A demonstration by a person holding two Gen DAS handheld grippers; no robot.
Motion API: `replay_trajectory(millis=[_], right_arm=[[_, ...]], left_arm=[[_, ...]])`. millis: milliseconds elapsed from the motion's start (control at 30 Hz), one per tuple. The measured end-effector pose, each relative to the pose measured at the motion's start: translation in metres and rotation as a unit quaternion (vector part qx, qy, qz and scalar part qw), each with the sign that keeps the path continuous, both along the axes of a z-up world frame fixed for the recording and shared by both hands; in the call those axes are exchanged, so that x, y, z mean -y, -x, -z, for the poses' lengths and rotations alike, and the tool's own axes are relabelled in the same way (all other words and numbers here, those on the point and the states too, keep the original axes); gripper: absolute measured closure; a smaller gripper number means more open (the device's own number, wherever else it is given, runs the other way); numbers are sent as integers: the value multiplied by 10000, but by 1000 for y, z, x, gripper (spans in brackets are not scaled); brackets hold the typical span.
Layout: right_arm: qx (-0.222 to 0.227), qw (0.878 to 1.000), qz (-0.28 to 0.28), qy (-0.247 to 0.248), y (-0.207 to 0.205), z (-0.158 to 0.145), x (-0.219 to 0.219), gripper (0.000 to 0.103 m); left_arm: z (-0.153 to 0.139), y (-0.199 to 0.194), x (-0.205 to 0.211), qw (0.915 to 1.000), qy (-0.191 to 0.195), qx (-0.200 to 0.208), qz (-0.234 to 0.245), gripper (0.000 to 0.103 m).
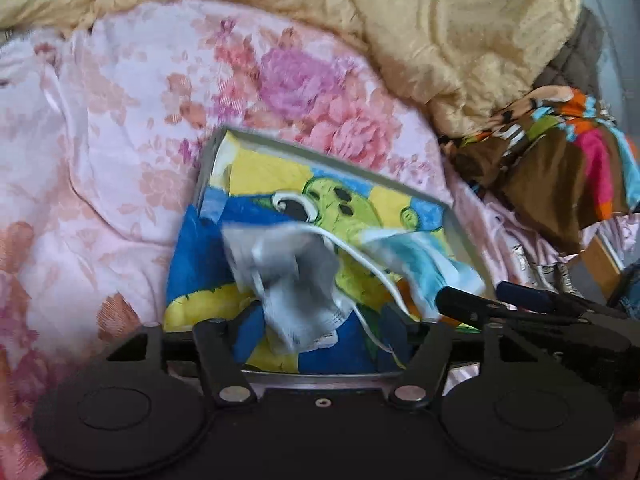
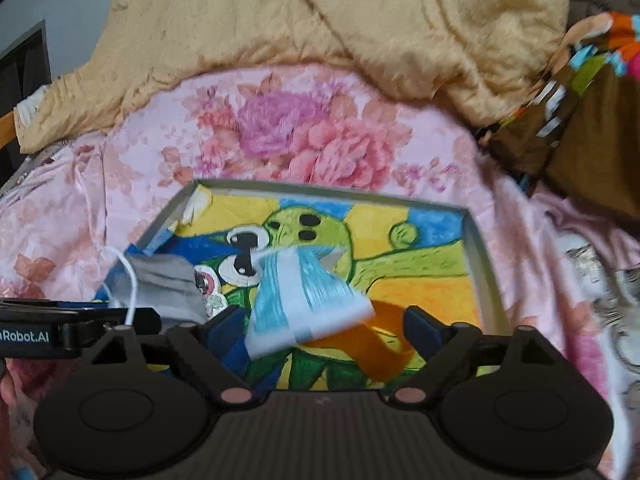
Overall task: Organize soft objects
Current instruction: 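Open both tools over the tray and lift them away from it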
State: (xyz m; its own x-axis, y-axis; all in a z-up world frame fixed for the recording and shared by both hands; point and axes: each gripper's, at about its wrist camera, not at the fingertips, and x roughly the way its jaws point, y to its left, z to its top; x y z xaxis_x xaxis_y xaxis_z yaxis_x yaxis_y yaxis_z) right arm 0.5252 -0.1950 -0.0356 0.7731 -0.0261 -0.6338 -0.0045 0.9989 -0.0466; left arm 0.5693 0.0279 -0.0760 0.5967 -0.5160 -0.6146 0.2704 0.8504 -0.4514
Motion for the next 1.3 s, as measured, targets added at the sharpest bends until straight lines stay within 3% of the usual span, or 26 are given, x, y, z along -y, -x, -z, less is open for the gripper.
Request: replay_trajectory(millis=[167,300,333,400,533,700,933,1300], right_arm=[[479,9985,87,-257,42,-17,2,0],[902,9953,41,-352,84,-31,5,0],[1001,9943,15,-369,95,-33,6,0],[1090,9934,-24,-344,114,-37,7,0],[1118,9927,-53,-459,140,-42,10,0],[1263,9900,-105,-622,165,-41,14,0],[1276,9888,-95,-765,190,-31,14,0],[1012,9919,3,-761,209,-9,3,0]], left_arm=[[-10,23,-11,9998,41,187,-65,28],[-29,53,-13,9969,-216,758,-62,23],[-35,63,-13,9955,-271,903,-67,18],[-43,82,-13,9927,-330,1160,-77,10],[-57,118,-9,9873,-400,1536,-74,7],[-61,151,-14,9900,-236,1370,-253,3],[-56,187,-30,9881,-380,1354,-625,1],[-40,222,-45,9860,-558,1368,-779,1]])
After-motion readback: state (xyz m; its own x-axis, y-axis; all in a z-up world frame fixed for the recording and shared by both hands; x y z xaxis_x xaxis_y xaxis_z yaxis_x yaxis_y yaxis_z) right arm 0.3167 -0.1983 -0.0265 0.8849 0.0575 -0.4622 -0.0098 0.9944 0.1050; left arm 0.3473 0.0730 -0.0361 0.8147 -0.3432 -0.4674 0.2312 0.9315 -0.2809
